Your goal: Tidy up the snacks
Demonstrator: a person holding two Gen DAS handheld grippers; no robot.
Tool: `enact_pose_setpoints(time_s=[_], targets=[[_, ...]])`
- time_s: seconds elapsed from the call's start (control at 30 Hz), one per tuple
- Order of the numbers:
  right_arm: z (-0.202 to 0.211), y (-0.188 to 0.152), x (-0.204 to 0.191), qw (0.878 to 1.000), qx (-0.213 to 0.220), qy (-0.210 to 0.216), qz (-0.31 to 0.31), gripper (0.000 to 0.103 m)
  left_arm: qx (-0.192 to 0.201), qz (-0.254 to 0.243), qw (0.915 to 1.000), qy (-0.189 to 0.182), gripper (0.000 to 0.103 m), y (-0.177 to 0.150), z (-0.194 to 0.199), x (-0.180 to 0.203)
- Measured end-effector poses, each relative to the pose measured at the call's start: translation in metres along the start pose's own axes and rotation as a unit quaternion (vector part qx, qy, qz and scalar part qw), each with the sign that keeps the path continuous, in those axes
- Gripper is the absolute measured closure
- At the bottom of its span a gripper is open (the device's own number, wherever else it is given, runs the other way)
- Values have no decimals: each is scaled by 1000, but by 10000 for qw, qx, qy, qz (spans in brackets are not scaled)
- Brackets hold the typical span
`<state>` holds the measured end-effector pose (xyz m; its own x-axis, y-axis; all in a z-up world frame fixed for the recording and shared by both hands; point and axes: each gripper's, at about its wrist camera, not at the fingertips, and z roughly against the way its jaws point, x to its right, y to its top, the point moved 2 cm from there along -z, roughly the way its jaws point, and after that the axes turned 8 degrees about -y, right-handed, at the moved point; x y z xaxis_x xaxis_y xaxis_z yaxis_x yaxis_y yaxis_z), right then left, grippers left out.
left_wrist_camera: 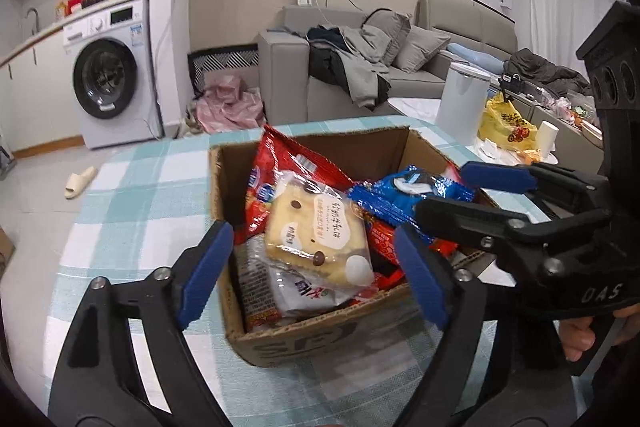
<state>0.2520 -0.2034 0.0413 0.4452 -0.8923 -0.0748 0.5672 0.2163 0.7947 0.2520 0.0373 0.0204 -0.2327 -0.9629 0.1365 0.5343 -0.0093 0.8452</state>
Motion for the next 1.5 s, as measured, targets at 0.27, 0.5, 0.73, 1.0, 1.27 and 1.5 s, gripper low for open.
enact_pose_setpoints(time_s=[0.27, 0.5, 0.73, 1.0, 1.27, 1.5], targets=[[23, -4, 5, 9996, 289, 30, -23, 2, 177, 20, 9998, 127, 4, -3, 37, -1], [36, -17, 15, 9982, 569, 46, -190, 0, 307, 52, 9992, 239, 1, -13, 62, -1], [52, -32, 19, 9967, 736, 243, -254, 0, 470, 37, 9981, 399, 1, -24, 73, 1], [66, -54, 13, 9959, 854, 298, -90, 0, 568, 108, 9976, 391, 1, -43, 83, 1], [70, -77, 8, 9957, 914, 169, 43, 0, 490, 172, 9979, 392, 1, -64, 85, 1], [80, -88, 9, 9926, 1212, 40, 28, 0, 593, 267, 9968, 465, 1, -82, 91, -1]])
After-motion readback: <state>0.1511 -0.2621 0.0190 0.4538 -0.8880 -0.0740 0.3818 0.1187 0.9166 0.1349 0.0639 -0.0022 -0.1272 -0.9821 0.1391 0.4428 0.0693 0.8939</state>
